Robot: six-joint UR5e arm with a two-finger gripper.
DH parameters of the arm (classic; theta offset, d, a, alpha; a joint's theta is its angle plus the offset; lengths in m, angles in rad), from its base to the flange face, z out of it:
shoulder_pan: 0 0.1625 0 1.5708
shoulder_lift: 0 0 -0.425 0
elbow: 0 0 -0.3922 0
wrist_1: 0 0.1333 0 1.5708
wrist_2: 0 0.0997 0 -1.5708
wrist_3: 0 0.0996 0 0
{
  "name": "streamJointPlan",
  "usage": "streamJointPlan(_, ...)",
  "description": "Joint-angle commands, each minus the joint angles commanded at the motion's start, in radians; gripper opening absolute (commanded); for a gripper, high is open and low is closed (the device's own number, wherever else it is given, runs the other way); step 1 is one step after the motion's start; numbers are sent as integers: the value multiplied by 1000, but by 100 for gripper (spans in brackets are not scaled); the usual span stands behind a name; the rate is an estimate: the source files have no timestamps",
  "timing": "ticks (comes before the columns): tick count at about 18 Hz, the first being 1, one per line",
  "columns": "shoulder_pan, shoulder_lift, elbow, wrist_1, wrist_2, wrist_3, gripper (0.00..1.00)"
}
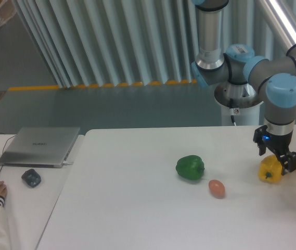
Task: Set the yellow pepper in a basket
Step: 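Raise the open gripper up off the yellow pepper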
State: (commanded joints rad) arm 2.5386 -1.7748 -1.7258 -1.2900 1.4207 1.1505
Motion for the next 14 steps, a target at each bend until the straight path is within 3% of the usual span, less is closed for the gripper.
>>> streamJointPlan(2, 0, 9, 14, -31, -9, -11, 100)
streamJointPlan(14, 26, 2, 12, -20, -2, -40, 100)
